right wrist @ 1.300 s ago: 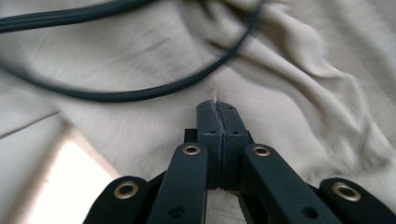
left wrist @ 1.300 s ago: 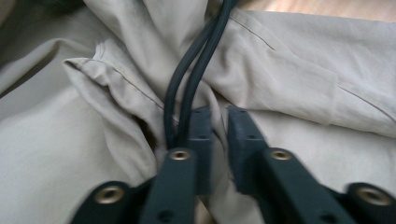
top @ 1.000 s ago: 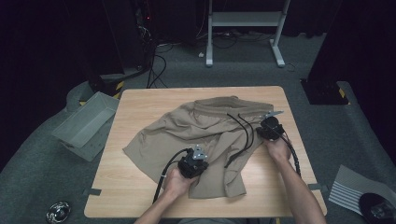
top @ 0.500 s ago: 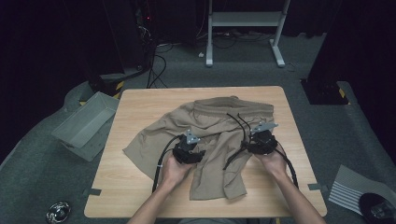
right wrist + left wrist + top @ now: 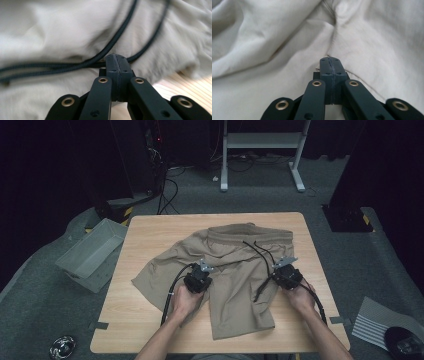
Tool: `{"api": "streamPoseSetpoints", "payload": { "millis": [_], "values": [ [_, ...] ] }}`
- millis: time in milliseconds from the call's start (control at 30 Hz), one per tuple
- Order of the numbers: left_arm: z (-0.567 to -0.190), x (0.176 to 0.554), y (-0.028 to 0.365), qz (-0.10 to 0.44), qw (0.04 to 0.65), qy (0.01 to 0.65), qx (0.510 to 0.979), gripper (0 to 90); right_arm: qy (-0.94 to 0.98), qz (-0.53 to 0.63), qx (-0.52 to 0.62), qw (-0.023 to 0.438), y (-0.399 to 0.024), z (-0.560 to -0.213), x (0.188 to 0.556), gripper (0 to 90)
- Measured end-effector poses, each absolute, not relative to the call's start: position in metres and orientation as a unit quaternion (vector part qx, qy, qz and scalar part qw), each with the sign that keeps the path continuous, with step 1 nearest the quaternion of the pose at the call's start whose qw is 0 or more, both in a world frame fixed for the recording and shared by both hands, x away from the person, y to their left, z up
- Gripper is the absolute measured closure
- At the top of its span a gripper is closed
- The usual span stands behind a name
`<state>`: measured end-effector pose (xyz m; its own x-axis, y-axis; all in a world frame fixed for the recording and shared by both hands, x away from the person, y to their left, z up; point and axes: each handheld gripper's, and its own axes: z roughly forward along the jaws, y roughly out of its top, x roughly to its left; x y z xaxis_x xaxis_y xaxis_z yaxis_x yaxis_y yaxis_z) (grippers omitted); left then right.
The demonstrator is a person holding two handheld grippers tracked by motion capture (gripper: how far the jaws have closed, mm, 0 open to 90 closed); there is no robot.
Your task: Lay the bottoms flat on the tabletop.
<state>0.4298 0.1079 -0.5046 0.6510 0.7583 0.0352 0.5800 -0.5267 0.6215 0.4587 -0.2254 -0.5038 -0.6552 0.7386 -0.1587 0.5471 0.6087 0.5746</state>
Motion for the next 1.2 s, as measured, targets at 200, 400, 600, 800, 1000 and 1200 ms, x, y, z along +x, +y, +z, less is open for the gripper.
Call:
{"api": "streamPoseSetpoints", "payload": {
  "millis": [200,400,600,800,1000,1200],
  "values": [
    [-0.5,0.43,0.113,0.15,0.329,0.393,0.846,71.1,0.849,0.274,0.411,0.187,-0.238,-0.499,0.464,73.8],
    [-0.499,0.433,0.101,0.134,0.345,0.387,0.844,50.7,0.84,0.334,0.392,0.172,-0.217,-0.482,0.439,56.5],
    [-0.508,0.435,0.088,0.148,0.322,0.37,0.859,71.1,0.866,0.288,0.377,0.154,-0.2,-0.504,0.439,70.6],
    [-0.505,0.437,0.089,0.167,0.303,0.371,0.862,86.4,0.88,0.25,0.352,0.197,-0.215,-0.505,0.44,89.7],
    [-0.5,0.436,0.092,0.163,0.321,0.374,0.855,81.2,0.865,0.248,0.395,0.188,-0.245,-0.503,0.452,89.1],
    [-0.492,0.435,0.104,0.172,0.336,0.388,0.841,54.7,0.845,0.304,0.398,0.185,-0.239,-0.487,0.434,61.3]
  ]
}}
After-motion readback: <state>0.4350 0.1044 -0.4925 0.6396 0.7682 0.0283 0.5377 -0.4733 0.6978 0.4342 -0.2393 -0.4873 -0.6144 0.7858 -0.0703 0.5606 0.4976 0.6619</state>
